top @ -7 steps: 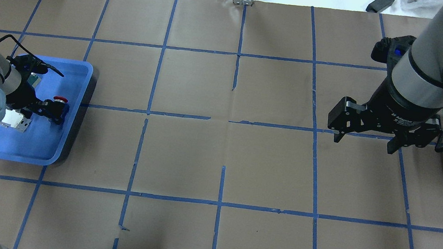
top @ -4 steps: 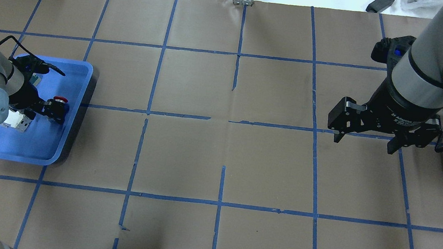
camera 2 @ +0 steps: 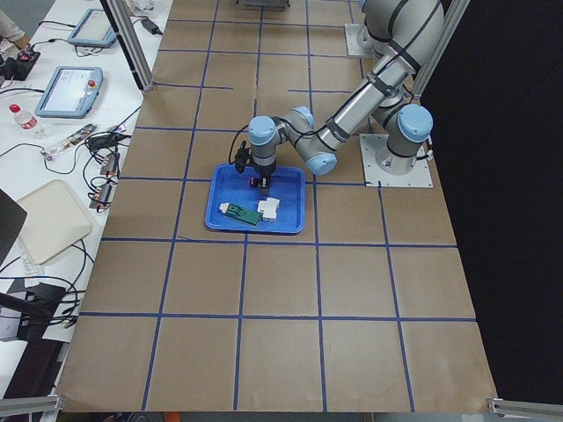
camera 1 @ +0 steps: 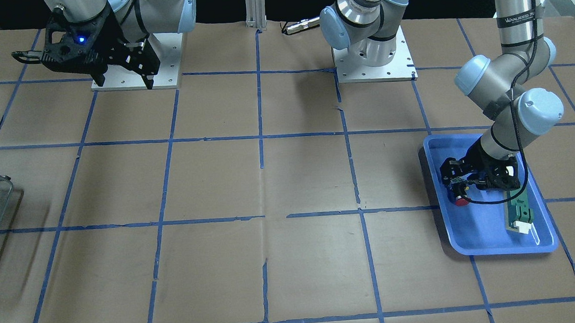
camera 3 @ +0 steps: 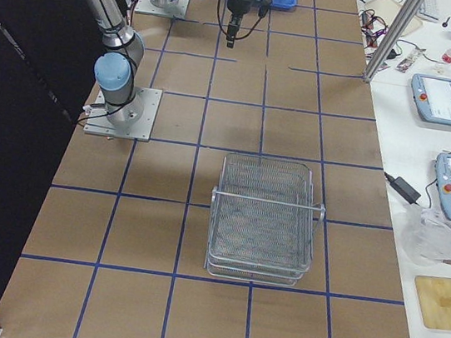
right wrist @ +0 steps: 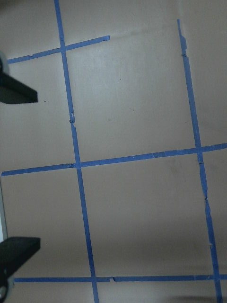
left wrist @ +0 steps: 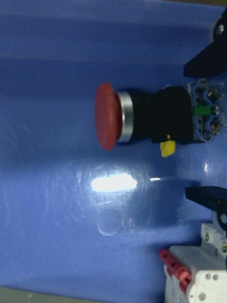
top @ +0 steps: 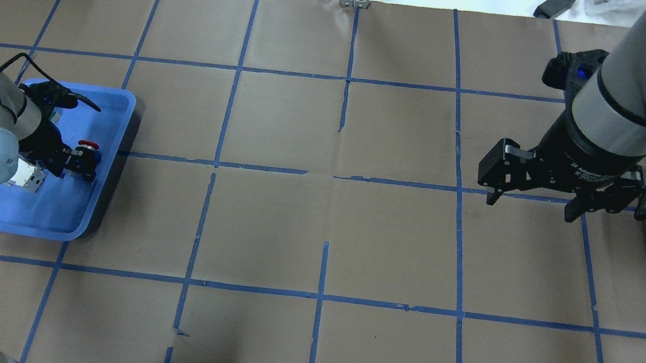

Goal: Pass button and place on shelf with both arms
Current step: 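Close the left gripper on the red button's base and lift it, then carry the red button with the left gripper toward the table center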

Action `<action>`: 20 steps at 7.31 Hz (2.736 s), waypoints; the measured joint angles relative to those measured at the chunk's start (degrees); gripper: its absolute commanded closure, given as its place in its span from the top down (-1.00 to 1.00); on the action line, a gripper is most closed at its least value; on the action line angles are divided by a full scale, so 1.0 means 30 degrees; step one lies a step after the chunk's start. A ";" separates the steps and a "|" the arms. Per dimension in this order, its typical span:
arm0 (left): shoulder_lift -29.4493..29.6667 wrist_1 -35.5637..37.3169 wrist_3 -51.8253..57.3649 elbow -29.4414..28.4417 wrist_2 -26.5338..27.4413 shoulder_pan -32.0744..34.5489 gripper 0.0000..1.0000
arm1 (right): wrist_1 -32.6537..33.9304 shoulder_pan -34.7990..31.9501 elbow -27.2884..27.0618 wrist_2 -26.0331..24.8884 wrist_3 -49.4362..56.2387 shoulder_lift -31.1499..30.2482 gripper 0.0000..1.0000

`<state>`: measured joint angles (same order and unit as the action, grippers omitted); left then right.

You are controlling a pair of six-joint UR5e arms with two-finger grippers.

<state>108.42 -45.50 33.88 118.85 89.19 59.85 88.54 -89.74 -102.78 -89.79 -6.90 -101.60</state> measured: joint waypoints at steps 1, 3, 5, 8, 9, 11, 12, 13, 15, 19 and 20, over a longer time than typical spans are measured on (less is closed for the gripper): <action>-0.0005 -0.0006 0.0051 -0.0002 0.0010 0.0008 -0.51 | 0.0026 0.0000 0.0006 -0.0003 0.0014 -0.0002 1.00; -0.0023 0.0017 0.0293 -0.0116 0.0013 0.0022 -0.84 | 0.0045 0.0000 -0.0004 -0.0022 0.0048 -0.0002 1.00; -0.0349 -0.0072 0.0324 -0.0471 0.0014 0.0303 -0.82 | 0.0048 0.0000 -0.0014 -0.0033 0.0092 -0.0001 1.00; -0.1654 -0.3314 -0.2240 -0.2857 0.0089 0.2864 -0.83 | 0.0150 0.0000 -0.0017 -0.0035 0.0236 -0.0004 1.00; -0.2123 -0.5301 -0.3777 -0.4216 0.0093 0.4296 -0.83 | 0.0176 0.0021 -0.0017 -0.0034 0.0268 0.0002 1.00; -0.3105 -0.9270 -0.7223 -0.6916 -0.0748 0.7308 -0.84 | 0.0192 0.0176 0.0000 -0.0081 0.0297 0.0014 1.00; -0.3556 -1.0752 -0.9029 -0.8075 -0.1232 0.8865 -0.86 | 0.0194 0.0346 0.0017 -0.0087 0.0294 0.0008 1.00; -0.3886 -1.1792 -1.0340 -0.8908 -0.1310 1.0502 -0.87 | 0.0246 0.0537 0.0029 -0.0083 0.0301 0.0003 1.00; -0.4468 -1.2806 -1.1600 -0.9582 -0.1068 1.3358 -0.89 | 0.0405 0.0795 0.0052 -0.0090 0.0277 -0.0001 1.00; -0.4501 -1.2965 -1.5862 -0.9350 -0.1164 1.6905 -0.92 | 0.0397 0.2519 0.0024 0.0120 0.1002 0.0003 1.00; -0.4364 -1.2922 -1.6942 -0.9344 -0.1215 1.7487 -0.97 | 0.0389 0.3062 0.0018 0.0182 0.1443 0.0000 1.00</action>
<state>95.32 -84.26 -16.95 90.82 85.54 112.31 89.70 -80.55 -102.73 -89.24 -2.57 -101.60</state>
